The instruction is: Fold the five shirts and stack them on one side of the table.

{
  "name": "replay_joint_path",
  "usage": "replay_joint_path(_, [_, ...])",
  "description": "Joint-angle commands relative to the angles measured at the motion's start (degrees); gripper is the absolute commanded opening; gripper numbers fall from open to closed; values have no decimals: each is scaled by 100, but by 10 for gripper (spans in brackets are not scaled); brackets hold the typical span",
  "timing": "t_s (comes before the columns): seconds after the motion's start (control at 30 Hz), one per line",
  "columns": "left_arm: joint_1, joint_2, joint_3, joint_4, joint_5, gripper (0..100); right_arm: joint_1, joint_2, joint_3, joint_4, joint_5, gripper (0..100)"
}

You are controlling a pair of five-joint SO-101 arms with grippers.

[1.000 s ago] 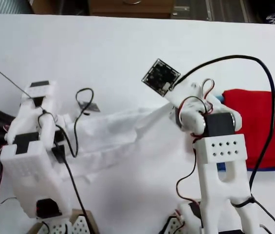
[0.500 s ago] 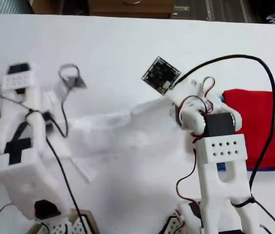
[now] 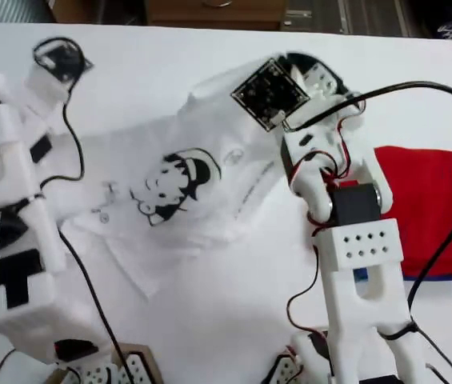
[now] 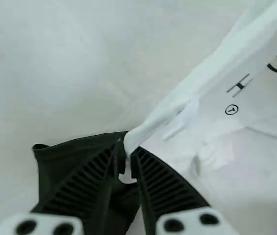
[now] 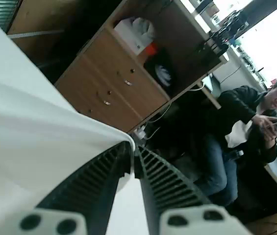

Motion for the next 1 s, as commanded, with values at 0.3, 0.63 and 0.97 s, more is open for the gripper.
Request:
replay_joint_path(0.3, [-9, -2708, -585, 88, 607, 20, -48, -224, -3042, 752, -237, 20])
replay_joint_path(0.63, [-79, -3982, -567, 88, 607, 20, 4, -224, -5275, 2167, -229, 20])
replay_joint_path(0.97, [-624, -4044, -620, 114, 686, 20, 198, -233, -5873, 2211, -229, 20])
